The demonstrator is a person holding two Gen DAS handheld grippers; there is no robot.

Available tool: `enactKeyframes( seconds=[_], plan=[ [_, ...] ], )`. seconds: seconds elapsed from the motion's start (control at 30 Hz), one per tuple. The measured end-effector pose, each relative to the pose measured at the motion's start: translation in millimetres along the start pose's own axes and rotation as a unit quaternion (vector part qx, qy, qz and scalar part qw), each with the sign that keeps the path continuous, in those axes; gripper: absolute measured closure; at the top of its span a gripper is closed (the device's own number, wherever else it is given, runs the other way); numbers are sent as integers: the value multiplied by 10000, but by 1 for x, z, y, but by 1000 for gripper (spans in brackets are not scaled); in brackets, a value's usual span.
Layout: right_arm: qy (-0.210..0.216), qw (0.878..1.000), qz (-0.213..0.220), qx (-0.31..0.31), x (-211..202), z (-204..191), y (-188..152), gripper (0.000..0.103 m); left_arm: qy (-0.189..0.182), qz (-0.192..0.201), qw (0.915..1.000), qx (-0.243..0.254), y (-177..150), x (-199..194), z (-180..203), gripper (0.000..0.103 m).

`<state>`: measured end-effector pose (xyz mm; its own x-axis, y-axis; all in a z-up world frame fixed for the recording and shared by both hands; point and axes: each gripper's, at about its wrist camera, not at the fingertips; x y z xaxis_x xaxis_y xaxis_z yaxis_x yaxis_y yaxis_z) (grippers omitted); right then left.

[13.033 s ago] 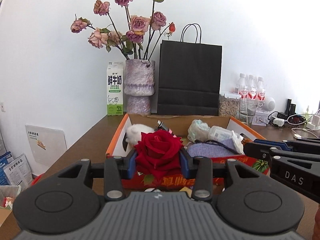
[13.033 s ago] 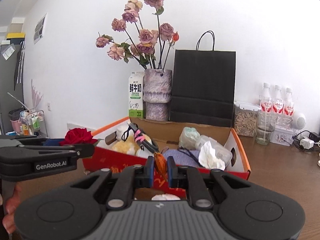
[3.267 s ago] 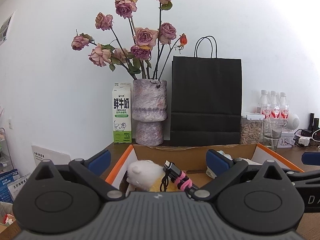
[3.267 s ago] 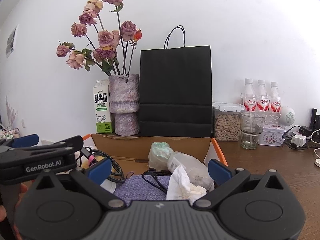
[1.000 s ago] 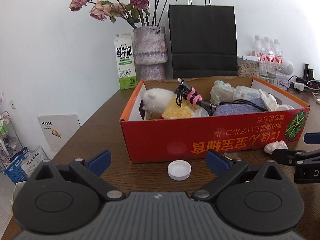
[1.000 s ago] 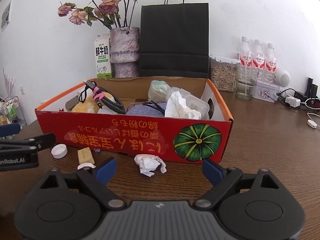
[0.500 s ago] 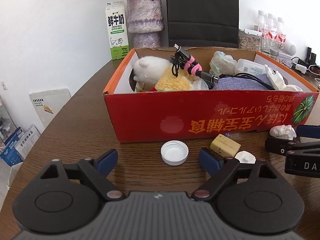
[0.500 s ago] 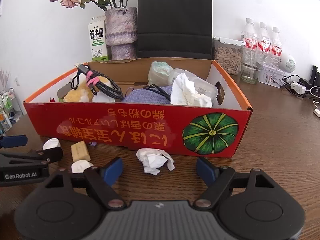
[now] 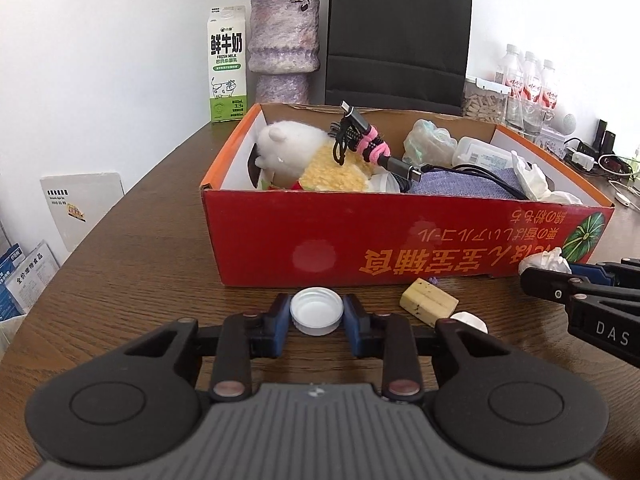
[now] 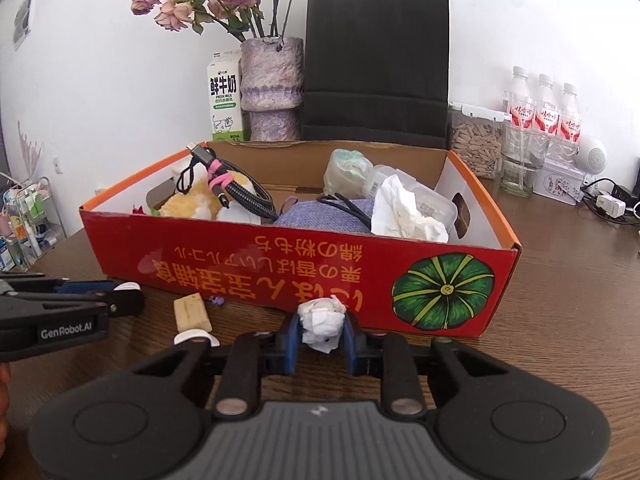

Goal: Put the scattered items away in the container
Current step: 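Carry the cap and tissue into the box and open both grippers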

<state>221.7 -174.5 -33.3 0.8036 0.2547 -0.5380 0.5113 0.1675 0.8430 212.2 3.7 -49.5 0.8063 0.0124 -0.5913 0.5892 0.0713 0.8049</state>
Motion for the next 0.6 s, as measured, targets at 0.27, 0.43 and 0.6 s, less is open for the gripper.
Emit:
enactKeyframes(
  seconds=[0.27,0.43,0.6],
  plan=[
    [3,9997,226,-52,-7,-1,0,82,76,205,9998,-39,-1,-7,-1,74],
    [-58,9983,573,-97,-19,-3,-3,82,152,523,9985,-89,-4,-19,0,74],
    [-121,9950,976,-160,-34,-7,-7,82,156,889,9959,-114,-7,-33,2,74]
  ],
)
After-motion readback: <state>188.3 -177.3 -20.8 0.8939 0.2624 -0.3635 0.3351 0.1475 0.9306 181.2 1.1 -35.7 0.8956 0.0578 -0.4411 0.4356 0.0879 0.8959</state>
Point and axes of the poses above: each gripper's, at about its wrist camera, not at the fingertips, and x roughly the way its jaws point, z to its right, y to its top, and after that the axes turned 2 degrees about -x, right-handed
